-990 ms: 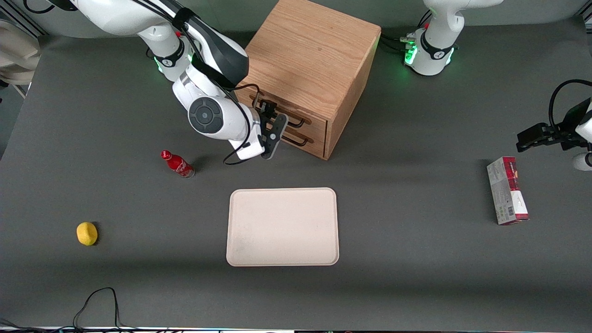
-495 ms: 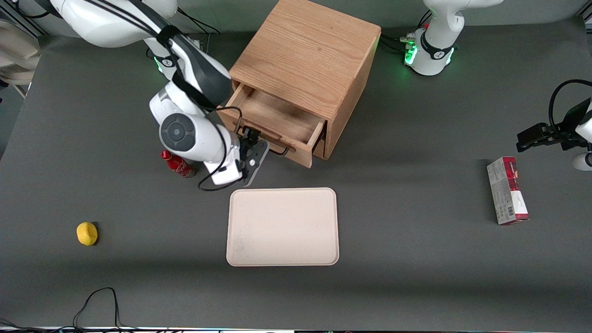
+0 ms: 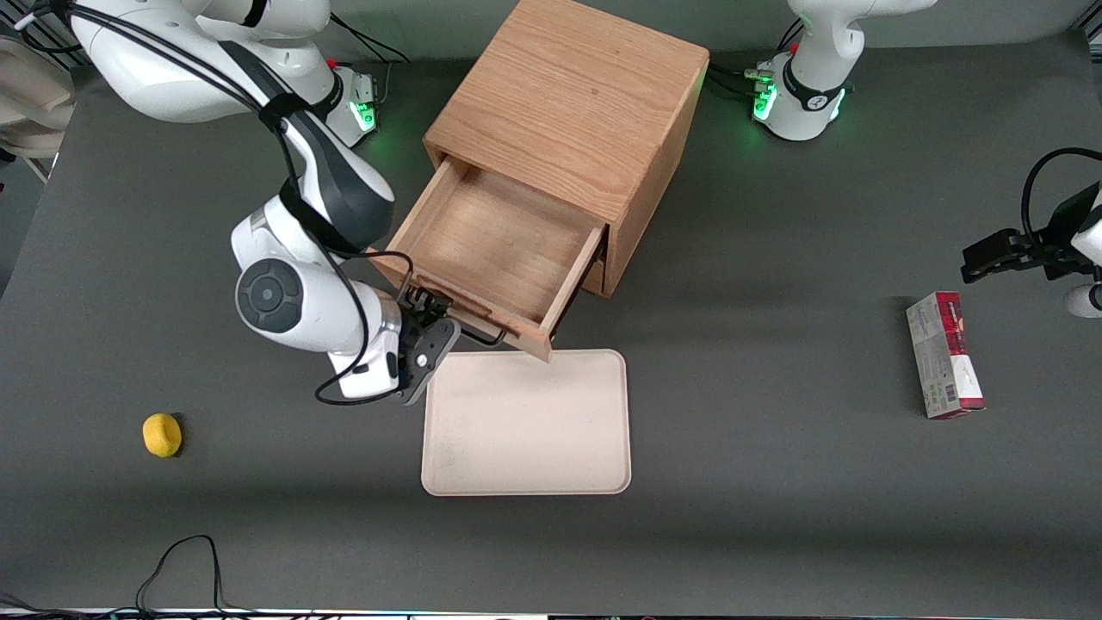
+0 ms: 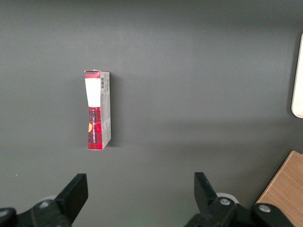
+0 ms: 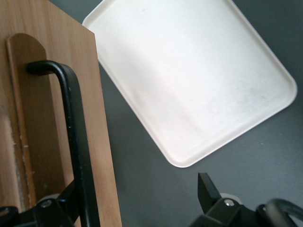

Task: Open upper drawer
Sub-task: 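Pull the handle outward with the right gripper, sliding the drawer open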

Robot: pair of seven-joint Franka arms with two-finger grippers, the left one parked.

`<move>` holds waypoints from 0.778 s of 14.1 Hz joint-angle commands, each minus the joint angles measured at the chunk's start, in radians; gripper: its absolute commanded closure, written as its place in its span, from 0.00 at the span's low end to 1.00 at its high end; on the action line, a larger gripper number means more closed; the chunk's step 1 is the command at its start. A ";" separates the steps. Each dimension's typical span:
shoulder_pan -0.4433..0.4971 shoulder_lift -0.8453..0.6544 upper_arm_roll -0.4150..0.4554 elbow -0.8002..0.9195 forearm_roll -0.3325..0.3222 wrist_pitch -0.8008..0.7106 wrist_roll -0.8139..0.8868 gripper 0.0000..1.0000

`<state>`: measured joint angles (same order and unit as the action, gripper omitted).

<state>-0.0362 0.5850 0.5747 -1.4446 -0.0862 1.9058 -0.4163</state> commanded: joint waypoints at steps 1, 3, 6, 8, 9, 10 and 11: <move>0.004 0.024 -0.021 0.070 -0.024 -0.013 -0.018 0.00; 0.004 0.024 -0.032 0.076 -0.021 -0.013 -0.033 0.00; -0.005 0.018 -0.030 0.118 -0.015 -0.028 -0.033 0.00; -0.010 -0.005 -0.032 0.141 -0.014 -0.098 -0.033 0.00; -0.016 -0.049 -0.033 0.157 -0.017 -0.137 -0.035 0.00; -0.017 -0.085 -0.036 0.168 -0.026 -0.149 -0.035 0.00; -0.025 -0.103 -0.071 0.185 -0.024 -0.177 -0.032 0.00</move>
<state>-0.0504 0.5504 0.5382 -1.2847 -0.0947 1.7912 -0.4276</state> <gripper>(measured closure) 0.000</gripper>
